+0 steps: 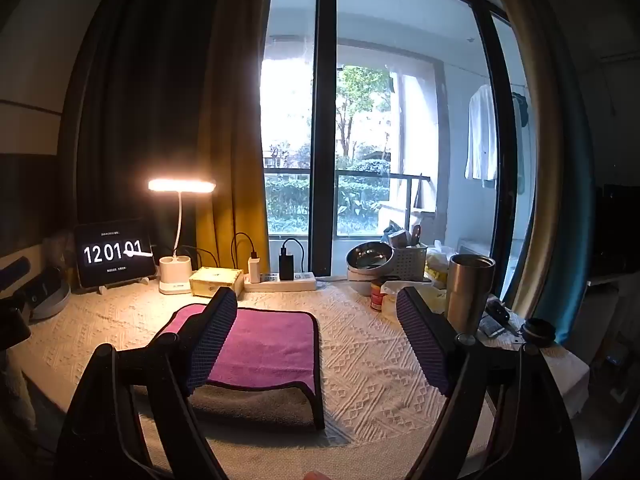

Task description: Fold towel

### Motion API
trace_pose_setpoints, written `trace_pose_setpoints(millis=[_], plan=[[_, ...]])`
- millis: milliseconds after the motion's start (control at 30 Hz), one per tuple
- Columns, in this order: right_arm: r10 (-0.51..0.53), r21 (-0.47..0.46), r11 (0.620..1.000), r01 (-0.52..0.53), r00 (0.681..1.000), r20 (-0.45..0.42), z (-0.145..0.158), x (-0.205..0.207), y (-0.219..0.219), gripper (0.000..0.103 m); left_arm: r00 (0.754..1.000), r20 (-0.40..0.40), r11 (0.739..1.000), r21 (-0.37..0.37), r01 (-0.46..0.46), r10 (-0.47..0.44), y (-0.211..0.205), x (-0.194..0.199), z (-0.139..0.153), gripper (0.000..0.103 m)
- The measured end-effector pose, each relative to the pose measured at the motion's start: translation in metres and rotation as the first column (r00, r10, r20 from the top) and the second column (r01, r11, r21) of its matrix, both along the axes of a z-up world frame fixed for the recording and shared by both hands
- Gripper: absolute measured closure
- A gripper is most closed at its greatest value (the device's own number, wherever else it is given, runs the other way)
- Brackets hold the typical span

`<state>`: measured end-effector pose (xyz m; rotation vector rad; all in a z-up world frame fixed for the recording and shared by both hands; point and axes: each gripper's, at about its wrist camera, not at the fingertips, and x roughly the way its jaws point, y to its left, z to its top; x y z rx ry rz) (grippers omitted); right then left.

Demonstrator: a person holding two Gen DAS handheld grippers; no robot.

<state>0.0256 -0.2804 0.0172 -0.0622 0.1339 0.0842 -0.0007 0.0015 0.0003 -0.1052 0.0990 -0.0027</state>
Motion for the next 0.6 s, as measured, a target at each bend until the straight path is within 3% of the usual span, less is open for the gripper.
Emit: trace_pose_setpoints(millis=[167,200,600], plan=[[0.001,-0.008,1.000,-0.001,1.000,0.010,0.000,0.000,0.001,0.018,1.000,0.022,1.000,-0.010,0.005,-0.004,0.007,-0.005,0.002,0.001],[0.002,-0.006,1.000,-0.002,1.000,0.009,0.000,-0.001,0.001,0.018,1.000,0.005,0.999,0.043,-0.006,0.006,-0.003,-0.003,0.001,0.001],[0.013,-0.010,1.000,-0.013,1.000,-0.001,-0.002,0.000,0.002,0.018,1.000,-0.003,0.999,0.033,0.001,-0.001,-0.003,-0.003,0.000,0.001]])
